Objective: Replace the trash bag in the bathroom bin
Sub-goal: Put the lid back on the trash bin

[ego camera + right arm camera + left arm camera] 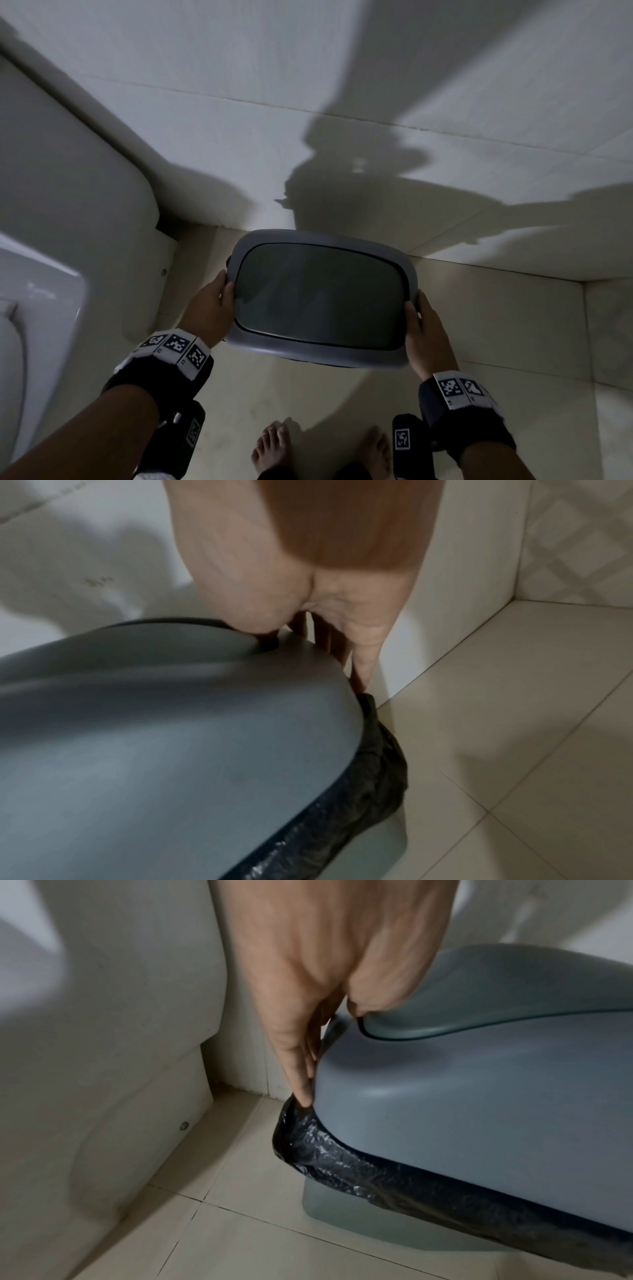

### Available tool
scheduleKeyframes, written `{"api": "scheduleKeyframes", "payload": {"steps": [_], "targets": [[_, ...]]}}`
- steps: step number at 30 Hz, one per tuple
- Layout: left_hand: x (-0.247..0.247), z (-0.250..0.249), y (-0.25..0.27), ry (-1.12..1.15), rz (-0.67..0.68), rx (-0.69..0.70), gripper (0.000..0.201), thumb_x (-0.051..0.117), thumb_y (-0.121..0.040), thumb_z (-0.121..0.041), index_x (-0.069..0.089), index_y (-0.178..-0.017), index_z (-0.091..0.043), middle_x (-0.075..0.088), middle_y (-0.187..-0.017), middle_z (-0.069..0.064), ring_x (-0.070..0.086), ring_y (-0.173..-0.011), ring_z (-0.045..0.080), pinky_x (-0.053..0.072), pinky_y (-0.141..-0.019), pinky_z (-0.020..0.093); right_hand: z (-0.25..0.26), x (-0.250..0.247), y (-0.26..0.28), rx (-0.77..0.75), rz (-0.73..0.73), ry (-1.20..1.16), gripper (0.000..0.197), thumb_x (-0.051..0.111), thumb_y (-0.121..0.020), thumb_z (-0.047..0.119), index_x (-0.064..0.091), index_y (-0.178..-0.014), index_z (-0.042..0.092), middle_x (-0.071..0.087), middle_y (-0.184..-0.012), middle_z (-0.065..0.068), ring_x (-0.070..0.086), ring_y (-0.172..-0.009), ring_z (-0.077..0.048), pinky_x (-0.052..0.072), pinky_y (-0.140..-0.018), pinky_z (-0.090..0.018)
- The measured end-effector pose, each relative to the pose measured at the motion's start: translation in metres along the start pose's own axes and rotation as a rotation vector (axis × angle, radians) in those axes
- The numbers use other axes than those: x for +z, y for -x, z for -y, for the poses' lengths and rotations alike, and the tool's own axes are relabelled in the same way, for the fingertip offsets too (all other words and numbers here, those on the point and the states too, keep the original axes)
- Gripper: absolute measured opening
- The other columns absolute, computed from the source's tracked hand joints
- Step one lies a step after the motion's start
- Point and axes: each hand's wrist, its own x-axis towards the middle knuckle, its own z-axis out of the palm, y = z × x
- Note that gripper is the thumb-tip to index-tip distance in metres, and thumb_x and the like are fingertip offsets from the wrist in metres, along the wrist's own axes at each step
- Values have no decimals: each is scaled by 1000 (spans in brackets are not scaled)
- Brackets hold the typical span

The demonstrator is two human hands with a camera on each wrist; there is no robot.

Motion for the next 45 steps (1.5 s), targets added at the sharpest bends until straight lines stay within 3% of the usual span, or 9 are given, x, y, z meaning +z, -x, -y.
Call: {"api": "scheduleKeyframes", "payload": {"steps": [5,10,16,20,24,28,32,40,45], "targets": [[1,11,4,-4,48,-79,33,33,-101,-23,52,-119,-3,62,-109,20,58,-101,35,40,-83,36,-7,2,16,127,82,-57,50,28,-99,49,35,-142,25,53,-132,-7,52,-118,-27,43,-93,-40],[4,8,2,-33,21,-59,33,31,-101,-20,55,-95,1,59,-89,21,58,-91,39,42,-79,40,-9,6,15,78,61,-99,42,26,-100,47,41,-134,27,57,-119,-1,55,-110,-26,42,-86,-38],[5,1,2,-38,-14,-25,32,33,-101,-19,54,-110,2,61,-98,25,58,-92,39,43,-82,41,-3,5,14,51,41,-118,31,25,-102,40,43,-125,29,56,-108,3,55,-99,-23,36,-76,-31],[1,8,6,38,22,-55,33,31,-101,-27,53,-115,-7,64,-103,16,59,-97,33,47,-89,45,-3,5,20,51,69,-162,44,25,-101,41,31,-143,29,49,-126,9,47,-111,-12,34,-89,-29],[2,10,22,122,38,-63,34,33,-101,-30,54,-122,-14,61,-109,3,57,-102,22,44,-86,35,-10,5,26,151,95,-245,53,32,-99,44,19,-149,31,45,-143,0,48,-124,-19,38,-95,-32],[7,11,31,176,15,-110,25,35,-100,-31,55,-110,-20,60,-102,4,59,-97,26,51,-88,45,-16,8,31,142,86,-307,74,37,-75,81,30,-139,45,53,-130,5,57,-116,-17,49,-96,-47],[7,11,29,119,11,-87,29,33,-100,-26,56,-113,-13,62,-104,9,60,-94,26,51,-88,43,-18,7,30,130,108,-261,56,33,-88,63,31,-140,41,52,-130,8,55,-118,-21,49,-96,-50],[5,9,36,176,24,-94,35,38,-99,-22,47,-131,-11,60,-117,7,60,-100,26,50,-93,48,-28,9,33,78,114,-202,65,29,-82,71,31,-140,41,54,-133,6,57,-116,-16,51,-93,-49],[12,14,39,273,-33,-293,76,47,-84,-53,30,-145,-12,52,-139,10,54,-122,31,44,-102,51,-30,15,38,280,44,-388,57,47,-91,53,29,-143,36,56,-131,-1,55,-117,-22,46,-99,-52]]}}
